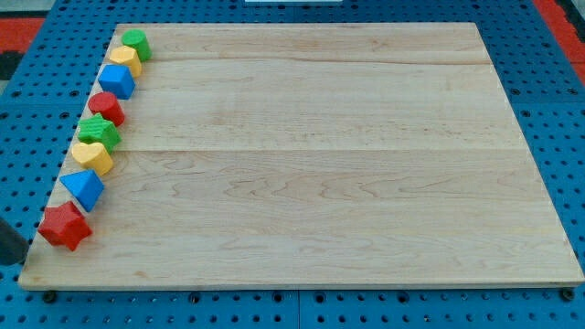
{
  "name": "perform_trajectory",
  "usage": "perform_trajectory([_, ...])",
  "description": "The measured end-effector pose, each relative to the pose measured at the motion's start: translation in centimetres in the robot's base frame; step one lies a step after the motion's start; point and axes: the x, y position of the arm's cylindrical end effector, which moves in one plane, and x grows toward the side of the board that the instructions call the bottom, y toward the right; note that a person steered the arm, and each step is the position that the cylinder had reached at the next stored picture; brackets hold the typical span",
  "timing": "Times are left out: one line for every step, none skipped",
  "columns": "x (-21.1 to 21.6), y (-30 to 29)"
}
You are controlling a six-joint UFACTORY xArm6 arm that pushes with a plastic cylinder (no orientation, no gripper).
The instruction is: Move the red star towards center
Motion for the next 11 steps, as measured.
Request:
perform_trajectory([0.6,1.1])
perform_trajectory([0.6,1.9])
perform_trajectory([0.1,4.2])
perform_trajectory([-0.7,4.9])
perform_trajectory([0.1,0.4])
perform_trajectory([-1.5,0.1])
perform_trajectory([-4.1,5.9])
perform_trajectory([-4.7,15.7])
perform_trajectory([-5.8,20.5])
perform_trajectory([-3.6,18.7])
perform_trajectory([-2.2,17.7])
